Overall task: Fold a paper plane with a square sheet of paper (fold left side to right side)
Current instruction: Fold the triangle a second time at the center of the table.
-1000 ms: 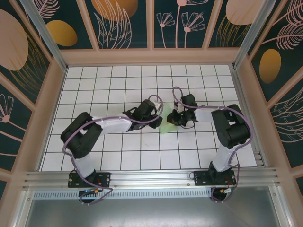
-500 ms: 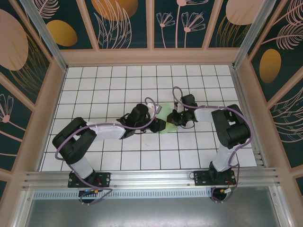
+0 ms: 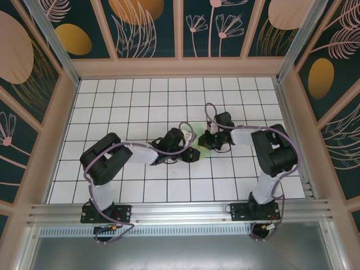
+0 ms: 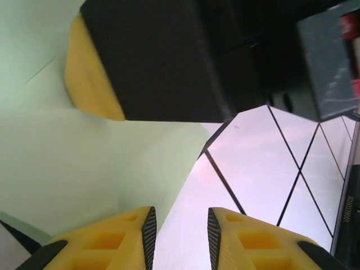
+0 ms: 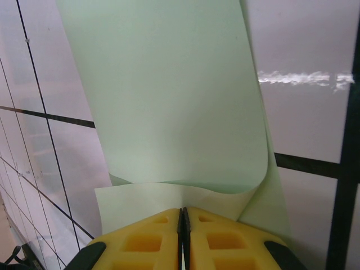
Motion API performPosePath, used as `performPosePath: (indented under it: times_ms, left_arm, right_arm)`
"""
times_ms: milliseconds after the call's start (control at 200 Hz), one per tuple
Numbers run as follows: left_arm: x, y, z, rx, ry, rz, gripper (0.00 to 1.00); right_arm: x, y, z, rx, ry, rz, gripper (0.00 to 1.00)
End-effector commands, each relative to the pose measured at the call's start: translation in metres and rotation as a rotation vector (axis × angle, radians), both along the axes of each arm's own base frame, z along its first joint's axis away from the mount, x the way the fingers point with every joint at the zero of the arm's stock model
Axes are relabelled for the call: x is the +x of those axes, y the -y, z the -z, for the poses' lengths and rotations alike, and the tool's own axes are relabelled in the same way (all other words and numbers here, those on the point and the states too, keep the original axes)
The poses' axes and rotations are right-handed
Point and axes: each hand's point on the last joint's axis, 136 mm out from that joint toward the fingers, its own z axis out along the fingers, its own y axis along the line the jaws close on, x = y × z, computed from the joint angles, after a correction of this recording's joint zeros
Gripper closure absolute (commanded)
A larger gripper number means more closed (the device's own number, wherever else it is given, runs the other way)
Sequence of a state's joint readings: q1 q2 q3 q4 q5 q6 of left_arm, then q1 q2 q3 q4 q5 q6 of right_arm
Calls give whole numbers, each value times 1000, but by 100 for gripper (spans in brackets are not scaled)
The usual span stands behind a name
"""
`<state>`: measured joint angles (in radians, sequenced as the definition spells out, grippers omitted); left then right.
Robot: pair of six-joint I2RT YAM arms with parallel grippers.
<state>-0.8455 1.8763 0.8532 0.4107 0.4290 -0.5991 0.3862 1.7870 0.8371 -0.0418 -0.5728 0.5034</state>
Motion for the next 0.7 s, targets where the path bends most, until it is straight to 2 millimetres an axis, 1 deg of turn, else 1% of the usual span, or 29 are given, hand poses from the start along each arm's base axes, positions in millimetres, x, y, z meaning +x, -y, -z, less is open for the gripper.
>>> performPosePath:
  times_ms: [0, 560, 696]
  left_arm:
    - [6, 2, 4, 30, 18, -5, 66]
    - [2, -6, 26, 84, -13, -8, 67]
    - [-3, -9, 32, 101, -25, -8, 67]
  right_arm:
    - [-15, 16, 28, -117, -72, 7, 85]
    - [-12, 15, 26, -120, -64, 3, 86]
    - [-8, 15, 22, -118, -48, 3, 85]
